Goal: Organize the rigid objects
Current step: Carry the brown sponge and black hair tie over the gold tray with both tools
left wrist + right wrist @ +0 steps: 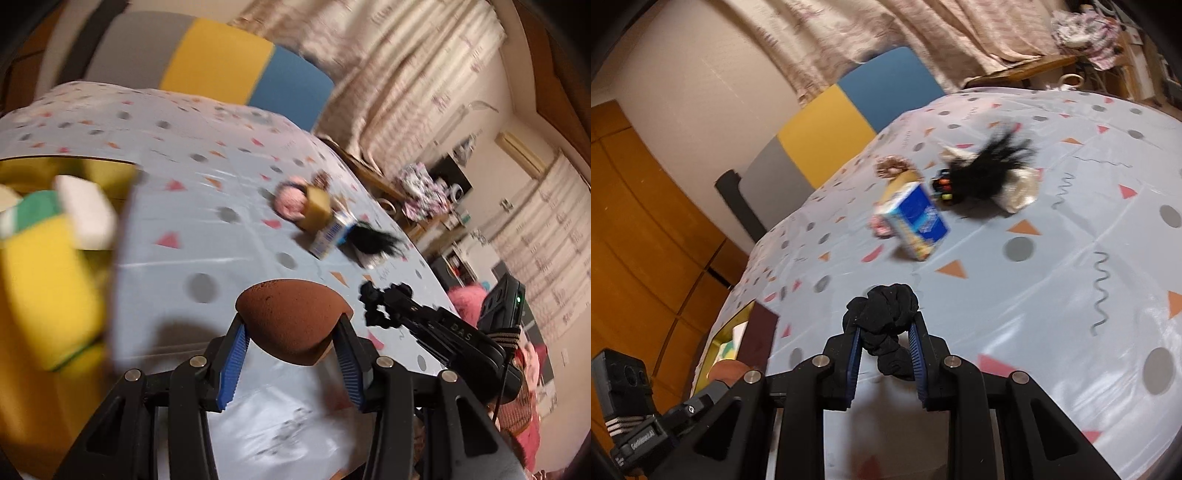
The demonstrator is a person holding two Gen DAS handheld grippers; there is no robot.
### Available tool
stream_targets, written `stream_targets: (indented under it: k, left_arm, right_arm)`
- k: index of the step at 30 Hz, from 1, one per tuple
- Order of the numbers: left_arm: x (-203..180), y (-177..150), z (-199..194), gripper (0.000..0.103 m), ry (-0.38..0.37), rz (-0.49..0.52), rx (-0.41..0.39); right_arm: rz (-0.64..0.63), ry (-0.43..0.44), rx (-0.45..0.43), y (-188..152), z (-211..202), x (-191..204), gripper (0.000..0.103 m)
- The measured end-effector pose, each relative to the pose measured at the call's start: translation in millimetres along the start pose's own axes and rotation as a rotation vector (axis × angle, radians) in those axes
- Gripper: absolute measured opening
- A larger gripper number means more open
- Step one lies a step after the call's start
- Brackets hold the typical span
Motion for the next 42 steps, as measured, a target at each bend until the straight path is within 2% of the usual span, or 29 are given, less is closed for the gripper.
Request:
stream_targets:
  k: [9, 20, 25, 26, 27, 28, 37, 42]
  left_arm:
    - [87.6, 29.9, -69.1, 0.047, 0.122, -0.164, -0.151]
    - [180.2, 56.2, -107.2, 0.049, 0.309, -0.302, -0.223]
    - [213.0, 63.3, -116.7, 0.065, 0.442, -0.346, -0.228]
    - [217.9, 64.0, -121.1, 0.074, 0.454, -0.358, -0.242]
    - [220.8, 64.4, -124.5, 0.082, 0.452, -0.366, -0.255]
    - [222.4, 64.9, -129.2, 0.083, 0.441, -0.372, -0.273]
    - [209.0, 64.0, -169.4, 0.083, 0.391, -0.334, -0.385]
    - [207.4, 58.1, -183.7, 0.083, 0.323, -0.368, -0.424]
  right_arm:
    - [-0.108, 0.100, 0.011, 5.1, 3.4, 70.7, 0.025]
    - [-0.240, 0.210, 0.055, -4.7, 11.1, 151.7, 0.025]
    - [-0.300, 0.255, 0.082, -13.1, 14.9, 184.5, 0.025]
    - [-0.310, 0.264, 0.088, -15.3, 16.1, 190.5, 0.025]
    - [-0.322, 0.271, 0.095, -18.0, 17.3, 196.2, 0.025]
    - [-0.333, 0.279, 0.103, -20.7, 18.5, 201.9, 0.025]
    - [-0.427, 0.358, 0.171, -43.0, 29.1, 250.8, 0.025]
    - [-0.474, 0.392, 0.220, -54.9, 40.6, 275.5, 0.025]
Point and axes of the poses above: each gripper's, at about its wrist camera, not at the fingertips, and z roughly the way its jaws point, x to its left, y to its top, the point moved 6 cm from there along z, roughly the way its jaws point, and after that the axes turned 14 degrees about -z, right-handed, at the moved point
